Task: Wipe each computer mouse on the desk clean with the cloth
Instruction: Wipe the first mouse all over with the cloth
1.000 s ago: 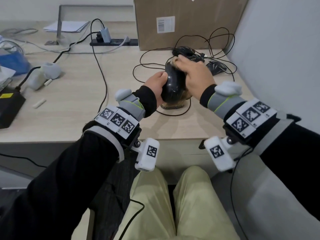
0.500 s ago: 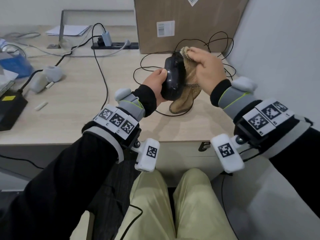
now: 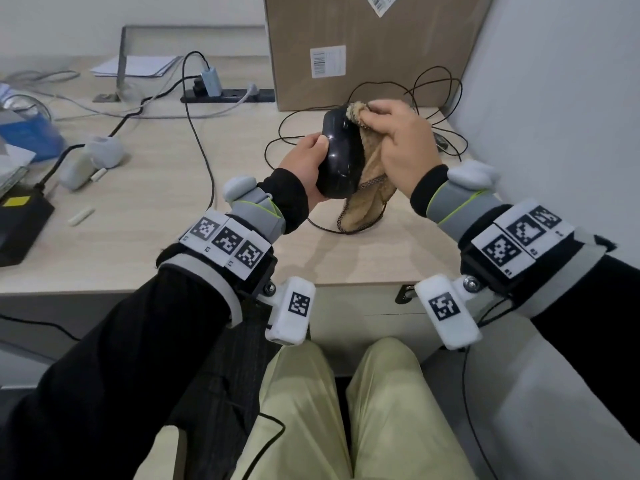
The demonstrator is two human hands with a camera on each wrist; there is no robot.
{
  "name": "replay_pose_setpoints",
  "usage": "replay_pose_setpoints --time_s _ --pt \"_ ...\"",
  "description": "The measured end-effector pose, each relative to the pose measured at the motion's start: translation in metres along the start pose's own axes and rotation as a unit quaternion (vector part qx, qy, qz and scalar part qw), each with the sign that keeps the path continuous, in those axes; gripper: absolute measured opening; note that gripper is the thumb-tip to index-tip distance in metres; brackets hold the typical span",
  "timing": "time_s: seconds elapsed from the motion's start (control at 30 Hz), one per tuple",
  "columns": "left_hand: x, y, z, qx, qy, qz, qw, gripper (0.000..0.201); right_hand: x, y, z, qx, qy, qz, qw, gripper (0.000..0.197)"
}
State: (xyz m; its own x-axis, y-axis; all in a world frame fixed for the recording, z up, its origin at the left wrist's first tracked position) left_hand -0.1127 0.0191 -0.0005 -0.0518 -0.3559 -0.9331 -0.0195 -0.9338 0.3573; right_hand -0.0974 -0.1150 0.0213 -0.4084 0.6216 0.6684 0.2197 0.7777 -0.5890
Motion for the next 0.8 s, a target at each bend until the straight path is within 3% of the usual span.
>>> replay_pose_setpoints --time_s 0.17,0.37,0.5,0.63,0.73,0.8 --pt "-0.002 0.001 -0.001 -0.026 -0.008 -0.002 1.000 0.031 -0.004 0.014 -0.009 0.056 0.026 -0.021 0.998 0.041" --pt "0.003 -0.001 0.003 -0.028 -0.020 -0.014 0.999 0.021 -0.010 0.020 0.009 0.054 -0.004 0.027 0.998 0.032" --pt "0.012 0.001 0.007 -0.002 -0.032 -0.058 0.998 0.030 -0.018 0.015 -0.007 0.052 0.087 0.060 0.993 0.042" --pt "0.009 -0.002 0.005 0.002 -0.030 -0.042 0.999 0.021 -0.014 0.004 -0.014 0.056 0.048 0.054 0.996 0.055" --pt "0.004 -0.003 0.001 -0.007 -0.025 -0.033 0.999 0.020 -0.007 0.007 -0.007 0.037 0.009 0.012 0.999 0.052" --pt "0.003 -0.003 -0.001 -0.013 -0.022 -0.025 0.999 0.019 -0.005 0.010 0.002 0.061 0.010 0.007 0.998 0.046"
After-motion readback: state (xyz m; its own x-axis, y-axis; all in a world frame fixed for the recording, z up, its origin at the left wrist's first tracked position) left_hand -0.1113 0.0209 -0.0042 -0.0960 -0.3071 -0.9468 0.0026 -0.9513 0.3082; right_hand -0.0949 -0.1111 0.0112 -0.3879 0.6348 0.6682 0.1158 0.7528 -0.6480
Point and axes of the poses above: each hand's wrist, its own z-axis away from the middle knuckle, its own y-axis out of the palm, x = y × z, the point moved 2 cm from there along -z, towards the middle knuckle, and after that the axes turned 8 degrees about y, right-handed, at the moved point
